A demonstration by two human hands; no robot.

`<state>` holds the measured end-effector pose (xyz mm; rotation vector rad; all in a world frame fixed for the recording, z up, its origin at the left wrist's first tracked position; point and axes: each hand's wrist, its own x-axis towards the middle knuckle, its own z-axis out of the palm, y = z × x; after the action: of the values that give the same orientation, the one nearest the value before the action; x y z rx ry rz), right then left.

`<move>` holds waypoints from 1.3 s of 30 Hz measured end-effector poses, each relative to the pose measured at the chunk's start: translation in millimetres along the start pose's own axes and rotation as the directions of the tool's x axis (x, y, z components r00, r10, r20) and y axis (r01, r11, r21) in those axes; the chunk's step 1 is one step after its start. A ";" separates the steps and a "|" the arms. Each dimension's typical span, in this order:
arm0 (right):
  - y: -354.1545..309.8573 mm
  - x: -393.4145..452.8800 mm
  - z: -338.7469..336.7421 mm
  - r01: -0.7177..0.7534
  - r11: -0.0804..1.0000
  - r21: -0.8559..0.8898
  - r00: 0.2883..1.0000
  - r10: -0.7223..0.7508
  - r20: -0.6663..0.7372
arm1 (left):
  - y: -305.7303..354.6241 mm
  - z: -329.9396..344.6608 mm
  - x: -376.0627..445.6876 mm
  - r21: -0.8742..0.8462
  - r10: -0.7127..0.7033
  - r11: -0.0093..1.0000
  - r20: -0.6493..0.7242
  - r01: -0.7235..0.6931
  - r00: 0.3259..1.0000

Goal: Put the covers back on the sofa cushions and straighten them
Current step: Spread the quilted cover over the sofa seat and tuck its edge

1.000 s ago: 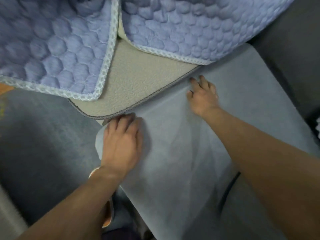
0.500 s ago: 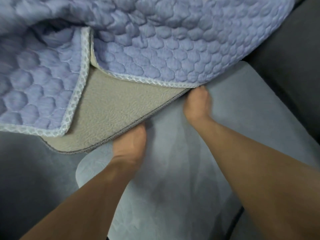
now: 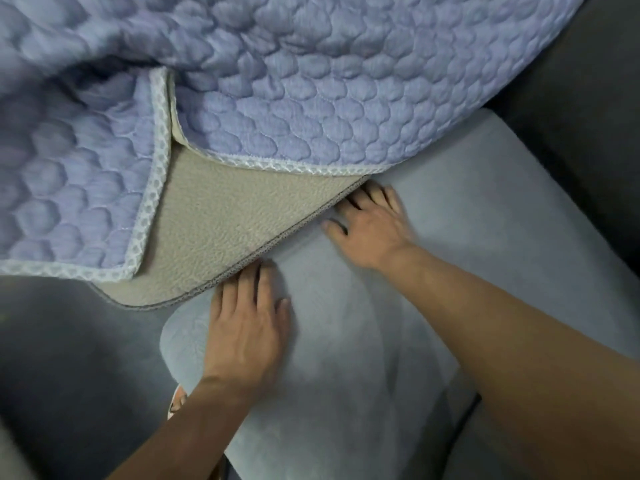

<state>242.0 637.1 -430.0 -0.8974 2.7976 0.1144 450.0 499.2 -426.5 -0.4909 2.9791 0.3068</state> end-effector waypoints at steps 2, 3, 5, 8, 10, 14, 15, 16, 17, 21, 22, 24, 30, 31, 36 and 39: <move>-7.4 9.2 -0.9 -0.009 1.000 -0.029 0.999 0.010 0.038 | -0.6 -4.7 3.1 0.040 -0.067 0.997 0.010 0.067 0.998; -10.0 10.6 2.1 -0.016 0.999 -0.028 0.998 0.018 0.065 | -0.7 -4.7 5.5 0.049 -0.097 0.994 0.023 0.095 0.995; -11.5 13.2 5.4 -0.011 0.999 -0.041 0.994 0.016 0.112 | -5.8 -2.6 12.7 0.048 -0.124 0.991 0.040 0.122 0.991; -10.1 18.5 7.0 -0.008 0.998 -0.067 0.994 0.015 0.111 | -13.0 -18.5 34.0 -0.003 -0.193 0.980 0.190 0.197 0.963; -16.7 15.5 9.0 -0.050 0.998 -0.034 0.996 0.053 0.071 | -16.2 -21.2 44.0 0.014 -0.246 0.968 0.238 0.249 0.940; -51.7 -17.2 9.0 -0.361 0.917 0.167 0.919 0.380 -0.102 | -5.9 -3.4 13.6 -0.017 -0.141 0.990 0.023 0.141 0.990; -60.9 -24.3 7.2 -0.476 0.844 0.249 0.854 0.510 -0.097 | -5.7 2.9 3.5 -0.022 -0.149 0.989 -0.034 0.148 0.988; -68.6 -29.9 2.6 -0.563 0.752 0.343 0.790 0.611 -0.042 | -7.7 4.9 -5.4 -0.029 -0.184 0.983 -0.031 0.183 0.982; -72.8 -30.0 -4.8 -0.620 0.656 0.430 0.740 0.671 0.043 | -12.5 4.4 -10.1 -0.028 -0.207 0.978 -0.039 0.206 0.978; -74.8 -6.5 -25.6 -0.693 0.580 0.427 0.718 0.610 0.337 | -32.6 -7.9 -8.4 -0.082 -0.160 0.984 -0.018 0.158 0.987; -76.8 -0.9 -30.3 -0.691 0.602 0.400 0.722 0.589 0.363 | -34.0 -11.1 0.4 -0.074 -0.166 0.983 0.033 0.168 0.986; -78.4 5.9 -37.8 -0.688 0.605 0.401 0.725 0.548 0.417 | -33.7 -15.0 15.3 -0.022 -0.215 0.975 0.158 0.221 0.964; -76.2 3.2 -51.9 -0.793 0.230 0.564 0.585 0.547 0.599 | -22.3 -33.9 -13.6 -0.083 -0.202 0.973 0.130 0.214 0.971; -73.9 -0.5 -51.2 -0.790 0.047 0.611 0.541 0.522 0.660 | -26.0 -35.9 -17.7 -0.100 -0.255 0.957 0.171 0.274 0.952; -76.3 -20.4 -48.1 -0.427 -0.731 0.532 0.423 0.359 0.832 | -47.0 -54.2 -13.3 -0.649 -0.621 0.053 0.573 0.759 0.534; -85.0 -27.5 -45.7 -0.301 -0.811 0.502 0.480 0.327 0.814 | -37.8 -74.9 0.8 -0.279 -0.092 -0.776 0.937 0.565 0.337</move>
<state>305.8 577.5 -380.5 1.2805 1.3030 -1.9074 456.2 447.8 -360.5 -1.8214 0.3418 2.2817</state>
